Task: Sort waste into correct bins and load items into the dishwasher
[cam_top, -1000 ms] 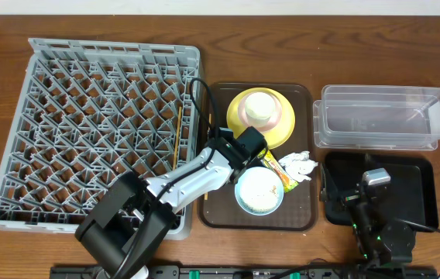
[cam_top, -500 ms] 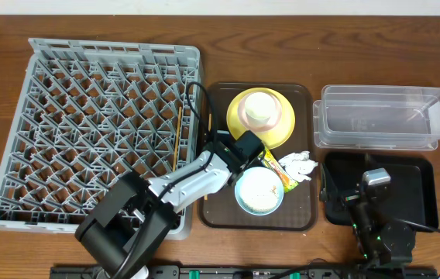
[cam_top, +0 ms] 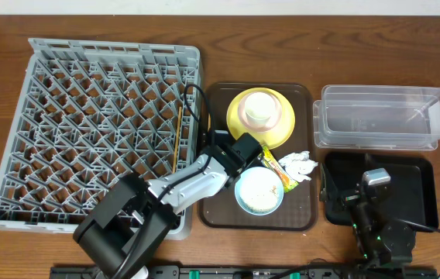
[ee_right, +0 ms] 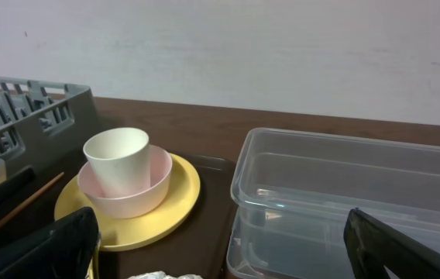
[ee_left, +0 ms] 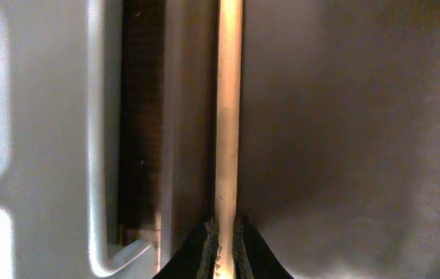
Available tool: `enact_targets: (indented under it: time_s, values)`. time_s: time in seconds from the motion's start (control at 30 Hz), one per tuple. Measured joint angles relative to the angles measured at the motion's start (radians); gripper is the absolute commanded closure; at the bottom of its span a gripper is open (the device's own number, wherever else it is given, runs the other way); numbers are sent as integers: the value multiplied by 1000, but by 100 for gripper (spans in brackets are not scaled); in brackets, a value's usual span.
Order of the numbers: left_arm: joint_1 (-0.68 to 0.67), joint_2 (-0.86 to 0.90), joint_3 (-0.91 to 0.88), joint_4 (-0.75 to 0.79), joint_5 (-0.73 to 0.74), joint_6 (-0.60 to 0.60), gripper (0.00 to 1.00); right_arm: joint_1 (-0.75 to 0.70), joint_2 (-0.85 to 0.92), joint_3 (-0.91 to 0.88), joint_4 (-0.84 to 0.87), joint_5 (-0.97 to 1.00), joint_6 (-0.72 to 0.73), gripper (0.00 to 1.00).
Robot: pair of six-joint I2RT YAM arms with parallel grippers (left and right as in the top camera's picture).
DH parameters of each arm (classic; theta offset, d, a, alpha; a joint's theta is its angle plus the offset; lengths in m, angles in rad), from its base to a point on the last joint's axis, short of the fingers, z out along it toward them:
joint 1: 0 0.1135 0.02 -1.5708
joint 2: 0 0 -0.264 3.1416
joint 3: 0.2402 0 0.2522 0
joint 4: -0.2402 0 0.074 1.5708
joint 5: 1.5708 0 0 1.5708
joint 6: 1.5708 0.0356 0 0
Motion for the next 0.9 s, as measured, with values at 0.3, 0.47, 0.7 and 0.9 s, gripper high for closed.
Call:
enact_targets:
  time_s: [0.3,0.47,0.7,0.9]
  values:
    - [1,-15,0,48,130,5,84,0,0,0,0,0,0,1]
    - [2,-16,0,63,154,6,77,0,0,0,0,0,0,1]
    - [1,-16,0,95,154,51,58,0,0,0,0,0,0,1]
    - [1,-12,0,128,135,63,52,0,0,0,0,0,0,1]
